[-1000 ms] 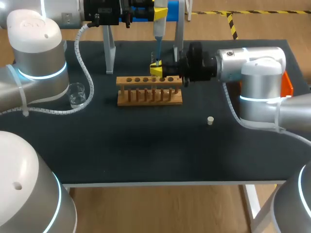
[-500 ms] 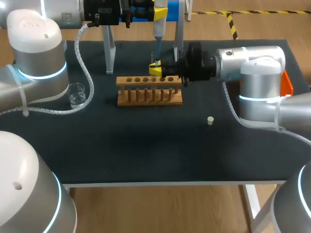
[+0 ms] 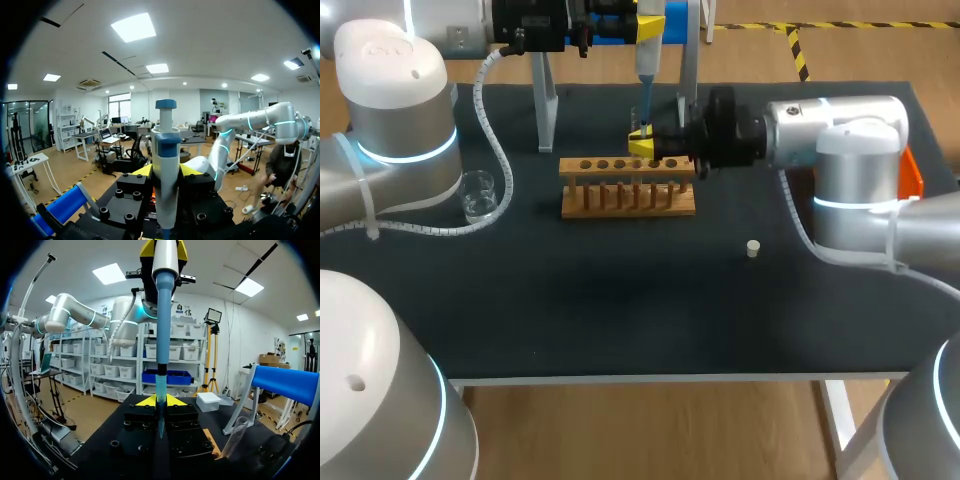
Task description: Invert the test tube, pick up the pipette, mount the tip to pipette, aspirate from beaker and dispense into the tube, eject the tip, return the pipette, and cap with the stopper.
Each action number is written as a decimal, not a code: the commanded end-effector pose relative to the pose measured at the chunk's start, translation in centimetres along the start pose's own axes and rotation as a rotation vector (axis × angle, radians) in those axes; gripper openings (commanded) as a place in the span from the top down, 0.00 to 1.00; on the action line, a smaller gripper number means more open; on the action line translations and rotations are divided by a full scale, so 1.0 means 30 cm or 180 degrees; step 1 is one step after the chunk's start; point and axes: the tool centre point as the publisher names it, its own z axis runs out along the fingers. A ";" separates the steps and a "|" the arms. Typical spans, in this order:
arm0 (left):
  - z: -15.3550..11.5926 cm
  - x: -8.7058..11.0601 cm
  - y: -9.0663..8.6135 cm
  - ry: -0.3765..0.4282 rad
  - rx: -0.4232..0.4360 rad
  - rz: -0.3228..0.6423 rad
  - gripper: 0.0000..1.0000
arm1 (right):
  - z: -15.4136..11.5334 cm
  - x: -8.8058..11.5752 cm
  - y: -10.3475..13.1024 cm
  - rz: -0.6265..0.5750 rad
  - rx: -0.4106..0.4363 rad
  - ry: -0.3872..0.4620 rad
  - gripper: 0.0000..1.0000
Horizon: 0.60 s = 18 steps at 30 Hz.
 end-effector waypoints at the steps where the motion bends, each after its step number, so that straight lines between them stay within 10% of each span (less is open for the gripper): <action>1: -0.001 -0.002 -0.003 0.0009 -0.0010 -0.0002 1.00 | -0.006 0.007 0.000 -0.0003 0.0002 -0.0009 1.00; 18: -0.001 -0.002 -0.003 0.0009 -0.0010 -0.0002 1.00 | -0.008 -0.002 0.012 -0.0046 -0.0024 -0.0047 1.00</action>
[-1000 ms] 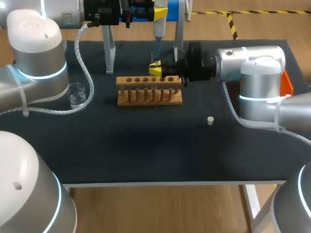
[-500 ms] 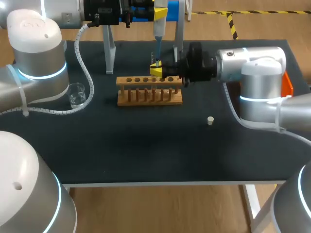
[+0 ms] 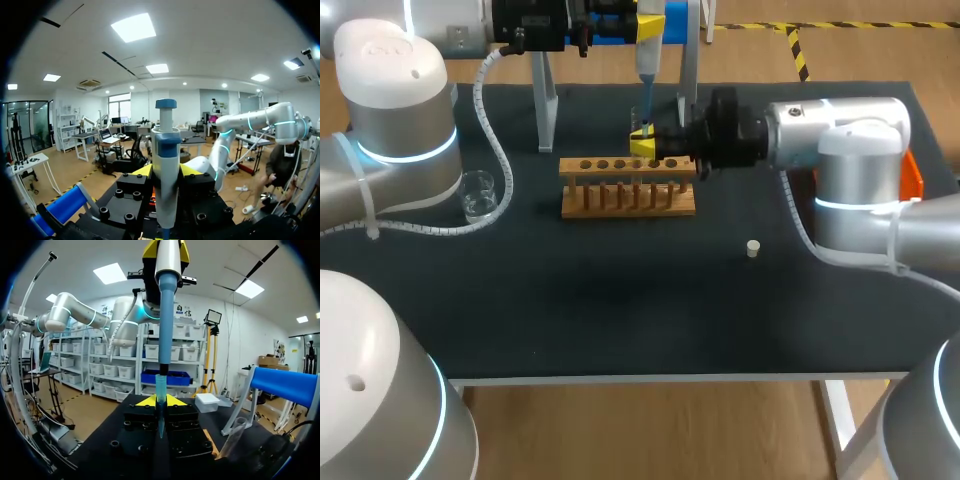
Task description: Invert the test tube, pick up the pipette, mount the tip to pipette, aspirate from beaker and dispense into the tube, eject the tip, return the pipette, and cap with the stopper.
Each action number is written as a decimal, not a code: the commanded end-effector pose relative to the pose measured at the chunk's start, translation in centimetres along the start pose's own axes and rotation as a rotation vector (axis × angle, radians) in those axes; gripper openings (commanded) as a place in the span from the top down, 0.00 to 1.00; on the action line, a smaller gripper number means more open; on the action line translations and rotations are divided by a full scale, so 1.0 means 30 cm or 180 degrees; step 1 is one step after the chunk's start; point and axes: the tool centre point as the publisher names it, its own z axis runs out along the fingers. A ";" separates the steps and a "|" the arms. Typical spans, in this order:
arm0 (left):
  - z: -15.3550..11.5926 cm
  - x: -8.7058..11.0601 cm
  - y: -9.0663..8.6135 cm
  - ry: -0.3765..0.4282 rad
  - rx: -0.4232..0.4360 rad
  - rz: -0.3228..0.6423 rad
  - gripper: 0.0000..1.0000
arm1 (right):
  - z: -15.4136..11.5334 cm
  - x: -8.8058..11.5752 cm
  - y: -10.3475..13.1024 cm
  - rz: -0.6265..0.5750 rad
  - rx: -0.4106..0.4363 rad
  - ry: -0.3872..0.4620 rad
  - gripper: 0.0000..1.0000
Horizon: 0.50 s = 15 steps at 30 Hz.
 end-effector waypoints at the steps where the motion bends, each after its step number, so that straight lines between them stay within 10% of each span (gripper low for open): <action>1: -0.001 -0.002 0.000 0.0010 -0.0012 -0.0003 1.00 | -0.002 -0.001 0.007 -0.0004 -0.0007 -0.0021 1.00; 15: -0.001 -0.002 0.000 0.0010 -0.0012 -0.0003 1.00 | -0.010 -0.001 0.008 -0.0005 -0.0025 -0.0042 1.00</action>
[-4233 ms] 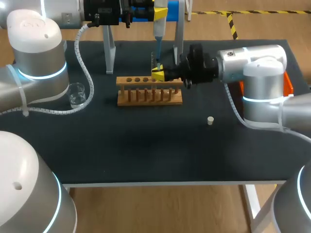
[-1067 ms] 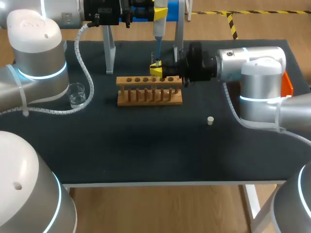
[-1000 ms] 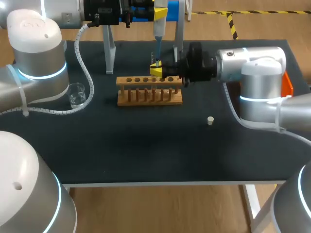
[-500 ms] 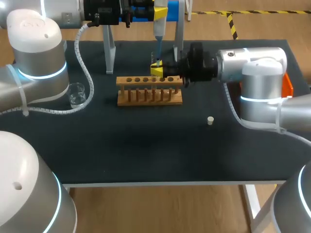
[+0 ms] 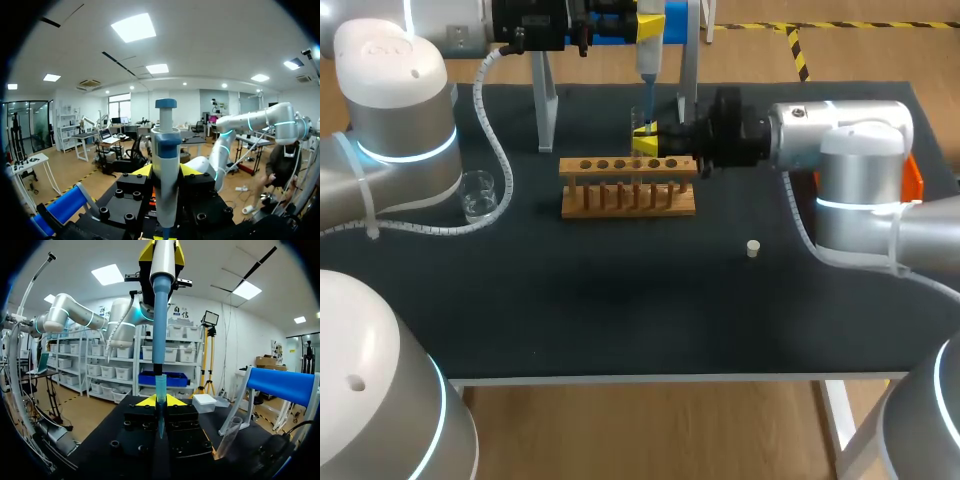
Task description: Invert the test tube, pick up the pipette, mount the tip to pipette, aspirate from beaker and dispense into the tube, eject the tip, return the pipette, and cap with the stopper.
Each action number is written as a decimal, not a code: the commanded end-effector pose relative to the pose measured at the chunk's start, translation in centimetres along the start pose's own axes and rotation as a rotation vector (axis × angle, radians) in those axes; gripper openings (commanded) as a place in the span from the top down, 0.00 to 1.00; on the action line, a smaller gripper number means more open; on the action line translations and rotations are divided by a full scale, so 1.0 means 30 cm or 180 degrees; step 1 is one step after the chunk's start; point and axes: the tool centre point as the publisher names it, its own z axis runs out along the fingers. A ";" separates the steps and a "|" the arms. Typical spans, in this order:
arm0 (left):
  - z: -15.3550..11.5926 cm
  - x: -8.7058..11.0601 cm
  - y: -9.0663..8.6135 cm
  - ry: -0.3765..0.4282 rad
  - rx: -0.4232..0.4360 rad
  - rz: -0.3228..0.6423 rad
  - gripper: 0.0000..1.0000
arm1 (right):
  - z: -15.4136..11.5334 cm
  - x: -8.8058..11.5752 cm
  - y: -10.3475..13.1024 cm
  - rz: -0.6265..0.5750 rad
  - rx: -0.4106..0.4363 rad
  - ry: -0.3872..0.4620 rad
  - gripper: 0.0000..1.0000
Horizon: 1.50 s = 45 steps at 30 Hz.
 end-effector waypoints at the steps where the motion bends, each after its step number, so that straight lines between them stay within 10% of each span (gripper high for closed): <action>1: -0.001 -0.002 0.001 0.0009 -0.0012 -0.0003 1.00 | 0.003 0.014 0.004 -0.0018 0.0020 0.0036 1.00; 45: -0.001 -0.002 0.001 0.0009 -0.0012 -0.0003 1.00 | 0.020 -0.014 0.140 -0.0194 -0.0191 0.0025 1.00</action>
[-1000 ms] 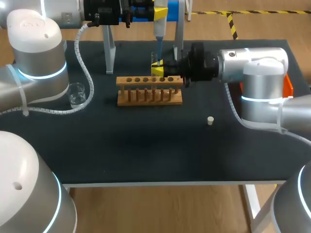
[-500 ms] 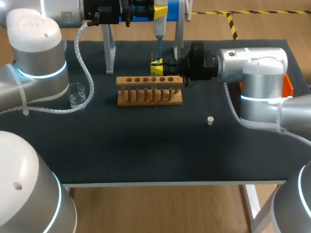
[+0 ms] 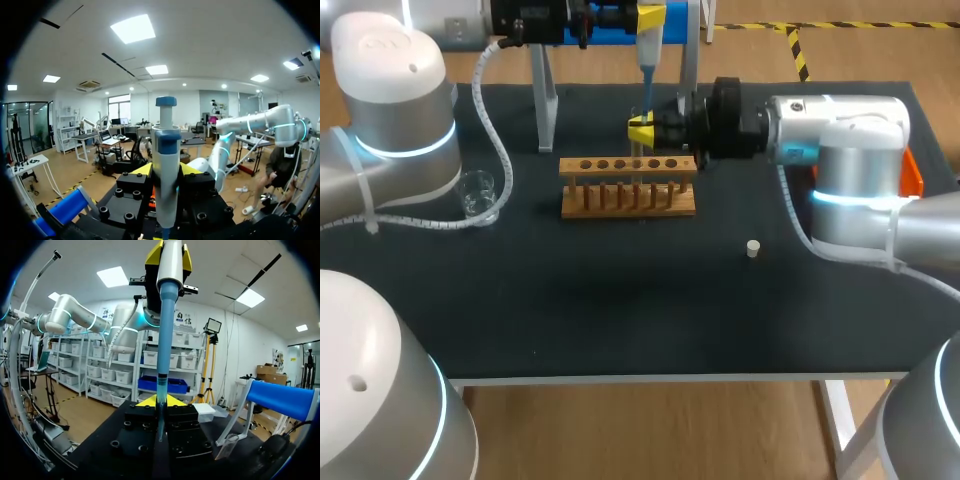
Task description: Invert the test tube, pick up the pipette, mount the tip to pipette, aspirate from beaker and dispense into the tube, eject the tip, return the pipette, and cap with the stopper.
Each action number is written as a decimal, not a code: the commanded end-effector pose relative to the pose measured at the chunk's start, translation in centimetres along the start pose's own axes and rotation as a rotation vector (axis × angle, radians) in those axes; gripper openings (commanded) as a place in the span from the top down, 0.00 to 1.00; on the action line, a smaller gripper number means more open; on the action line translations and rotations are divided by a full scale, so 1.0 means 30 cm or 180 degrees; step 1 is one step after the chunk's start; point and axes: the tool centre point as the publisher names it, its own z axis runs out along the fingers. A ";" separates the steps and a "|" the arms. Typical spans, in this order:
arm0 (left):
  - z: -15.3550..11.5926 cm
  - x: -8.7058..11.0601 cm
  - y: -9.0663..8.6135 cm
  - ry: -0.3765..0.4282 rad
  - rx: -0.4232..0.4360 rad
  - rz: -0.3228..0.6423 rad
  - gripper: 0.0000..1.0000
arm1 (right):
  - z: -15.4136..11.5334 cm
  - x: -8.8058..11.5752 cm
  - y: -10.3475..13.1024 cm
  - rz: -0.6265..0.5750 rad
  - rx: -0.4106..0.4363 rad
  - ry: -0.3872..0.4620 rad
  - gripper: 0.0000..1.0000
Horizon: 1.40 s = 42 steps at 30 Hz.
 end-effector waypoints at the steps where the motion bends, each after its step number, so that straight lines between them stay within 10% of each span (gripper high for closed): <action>1: 0.000 -0.002 0.032 0.0007 -0.0018 -0.0005 1.00 | 0.001 -0.011 0.062 -0.0027 -0.0033 0.0004 1.00; 11: 0.000 -0.002 0.032 0.0007 -0.0018 -0.0005 1.00 | 0.004 -0.009 0.096 -0.0077 -0.0071 0.0035 1.00; 15: 0.000 -0.002 0.032 0.0007 -0.0018 -0.0005 1.00 | -0.003 0.003 0.067 -0.0048 0.0012 0.0041 0.06; 16: 0.000 -0.002 0.032 0.0007 -0.0018 -0.0005 1.00 | -0.007 0.006 0.060 -0.0041 0.0030 0.0047 0.00; 42: 0.000 -0.002 0.032 0.0007 -0.0018 -0.0005 1.00 | -0.299 0.121 -0.068 0.0039 0.0676 0.0054 0.00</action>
